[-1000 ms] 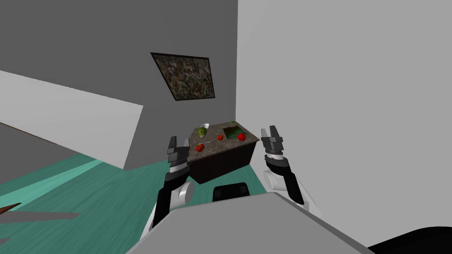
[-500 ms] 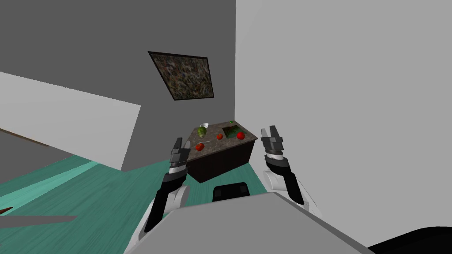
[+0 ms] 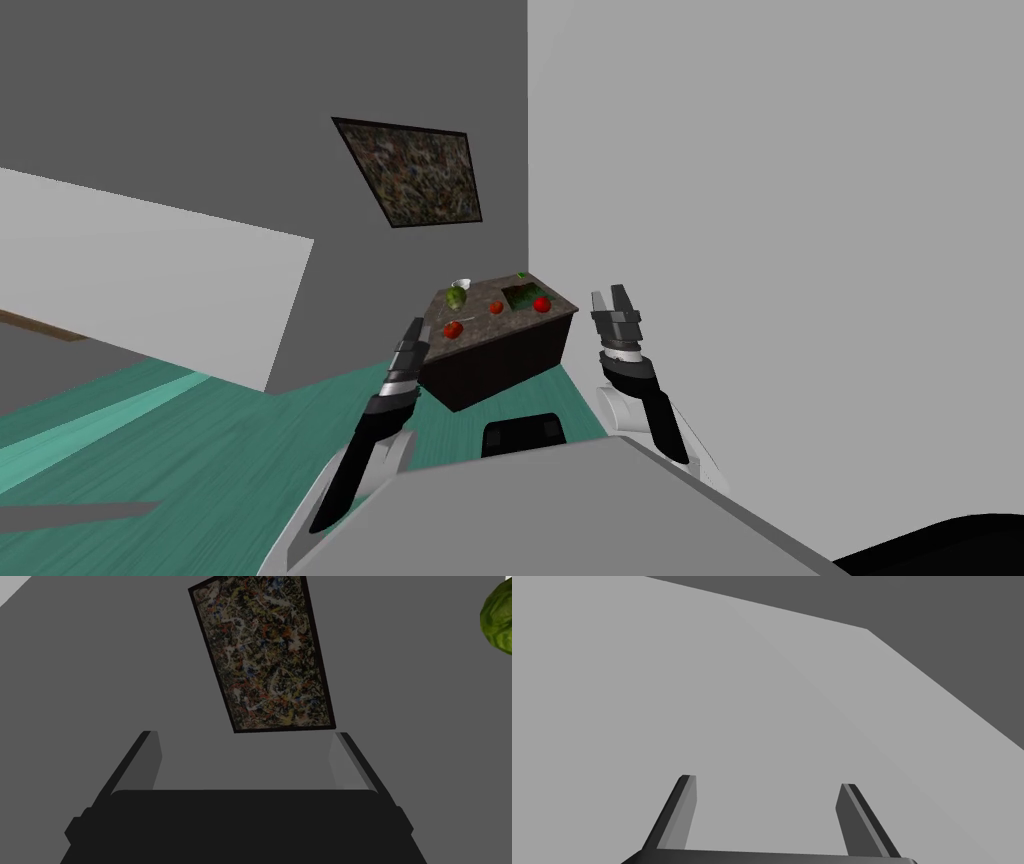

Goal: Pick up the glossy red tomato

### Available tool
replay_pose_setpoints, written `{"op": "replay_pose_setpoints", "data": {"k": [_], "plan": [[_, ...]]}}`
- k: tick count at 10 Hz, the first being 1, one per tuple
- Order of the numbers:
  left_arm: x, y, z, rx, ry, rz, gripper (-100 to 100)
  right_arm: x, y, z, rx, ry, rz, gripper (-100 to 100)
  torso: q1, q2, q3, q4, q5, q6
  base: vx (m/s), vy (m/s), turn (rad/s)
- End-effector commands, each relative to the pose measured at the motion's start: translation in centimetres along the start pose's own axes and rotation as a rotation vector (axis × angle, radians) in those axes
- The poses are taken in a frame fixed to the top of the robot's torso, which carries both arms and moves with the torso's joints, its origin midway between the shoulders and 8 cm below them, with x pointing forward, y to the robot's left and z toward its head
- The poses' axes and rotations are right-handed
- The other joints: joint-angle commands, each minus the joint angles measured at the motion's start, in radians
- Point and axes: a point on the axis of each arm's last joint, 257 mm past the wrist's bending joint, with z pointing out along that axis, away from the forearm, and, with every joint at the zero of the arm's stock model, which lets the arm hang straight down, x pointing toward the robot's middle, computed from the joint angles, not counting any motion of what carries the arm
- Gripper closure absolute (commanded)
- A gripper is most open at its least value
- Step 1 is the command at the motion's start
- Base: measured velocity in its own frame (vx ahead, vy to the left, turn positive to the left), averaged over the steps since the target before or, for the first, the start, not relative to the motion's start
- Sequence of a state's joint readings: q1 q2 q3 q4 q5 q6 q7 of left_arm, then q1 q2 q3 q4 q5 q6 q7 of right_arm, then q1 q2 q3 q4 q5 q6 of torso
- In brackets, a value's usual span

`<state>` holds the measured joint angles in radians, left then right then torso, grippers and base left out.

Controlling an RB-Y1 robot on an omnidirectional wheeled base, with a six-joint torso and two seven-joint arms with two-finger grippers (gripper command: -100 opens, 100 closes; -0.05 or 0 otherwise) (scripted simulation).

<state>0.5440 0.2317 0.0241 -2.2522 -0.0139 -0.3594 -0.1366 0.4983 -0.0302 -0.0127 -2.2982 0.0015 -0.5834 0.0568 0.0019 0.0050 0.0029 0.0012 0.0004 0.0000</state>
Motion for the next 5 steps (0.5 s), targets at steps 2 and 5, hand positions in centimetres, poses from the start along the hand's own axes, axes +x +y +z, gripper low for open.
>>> {"op": "replay_pose_setpoints", "data": {"k": [2, 5], "plan": [[0.2, 2.2, -0.6, -0.064, 0.049, 0.087, -100, 0.0, 0.0, 0.0, 0.000, 0.000, 0.000, 0, 0.000, 0.000, 0.000, 0.000, 0.000, 0.000, -0.069, 0.021, -0.072], [0.1, 4.5, -1.3, -0.128, 0.099, 0.174, -100, 0.0, 0.0, 0.0, 0.000, 0.000, 0.000, 0, 0.000, -0.001, 0.000, 0.000, 0.000, 0.000, -0.063, 0.022, -0.049]]}}
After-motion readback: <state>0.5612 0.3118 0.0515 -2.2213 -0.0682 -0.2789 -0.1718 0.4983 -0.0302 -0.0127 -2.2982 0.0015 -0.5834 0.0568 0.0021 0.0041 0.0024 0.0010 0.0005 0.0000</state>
